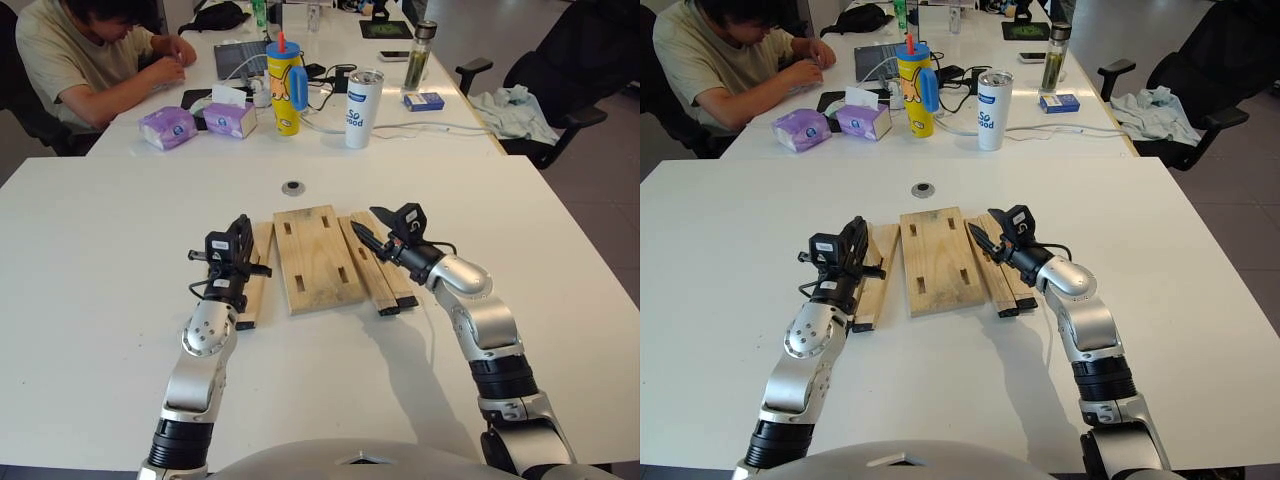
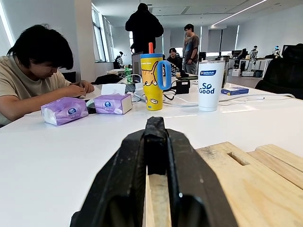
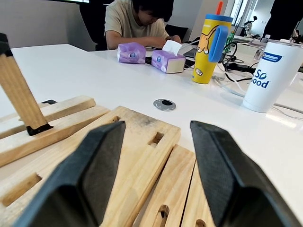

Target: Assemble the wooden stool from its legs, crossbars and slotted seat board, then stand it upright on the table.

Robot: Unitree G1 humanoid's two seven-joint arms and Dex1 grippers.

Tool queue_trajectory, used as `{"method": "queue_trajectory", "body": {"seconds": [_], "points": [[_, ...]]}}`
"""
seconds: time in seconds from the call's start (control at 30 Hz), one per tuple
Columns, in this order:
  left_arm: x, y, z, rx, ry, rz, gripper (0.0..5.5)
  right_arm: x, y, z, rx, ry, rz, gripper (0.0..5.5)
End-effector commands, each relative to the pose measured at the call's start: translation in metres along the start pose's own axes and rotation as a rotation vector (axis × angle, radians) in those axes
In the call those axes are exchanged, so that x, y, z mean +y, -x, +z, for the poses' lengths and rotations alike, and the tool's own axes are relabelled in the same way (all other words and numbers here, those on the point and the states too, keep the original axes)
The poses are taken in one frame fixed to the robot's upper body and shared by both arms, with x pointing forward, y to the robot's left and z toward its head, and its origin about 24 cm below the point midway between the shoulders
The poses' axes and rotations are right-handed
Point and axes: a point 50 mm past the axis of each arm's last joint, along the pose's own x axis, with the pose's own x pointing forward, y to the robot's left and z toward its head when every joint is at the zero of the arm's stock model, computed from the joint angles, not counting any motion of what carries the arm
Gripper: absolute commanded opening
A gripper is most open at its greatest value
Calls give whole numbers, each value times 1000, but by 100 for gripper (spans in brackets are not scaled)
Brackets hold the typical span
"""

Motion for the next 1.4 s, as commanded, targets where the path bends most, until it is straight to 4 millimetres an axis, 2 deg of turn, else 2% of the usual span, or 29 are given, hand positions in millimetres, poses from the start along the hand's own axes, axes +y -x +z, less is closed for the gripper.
{"method": "queue_trajectory", "body": {"seconds": [0.03, 0.47, 0.63, 0.73, 0.87, 0.97, 1.13, 1.3, 1.4], "points": [[4, 9, -21, 132, -9, 22, 90, 0, -2, 2, 5, 18, -2, 254], [10, -7, 44, -145, -7, 53, 288, 4, -4, -1, -3, -19, 9, 254], [23, -24, 72, -225, 4, 86, 288, 4, -5, -2, -6, -20, 6, 254], [31, -27, 70, -202, 20, 109, 288, 5, -7, -2, -9, -21, 12, 254], [38, -34, 63, -117, 140, 107, 288, 6, -7, -3, -6, -21, 11, 254], [41, -52, 77, -97, 272, 62, 288, 7, -7, -6, 1, -22, 5, 254], [59, -83, 103, -102, 351, -11, 288, 8, -9, -6, -3, -25, 5, 254], [62, -102, 110, -93, 396, -57, 288, 11, -12, -5, -6, -22, 18, 254], [62, -104, 102, -62, 429, -53, 288, 11, -13, -5, -5, -16, 20, 254]]}}
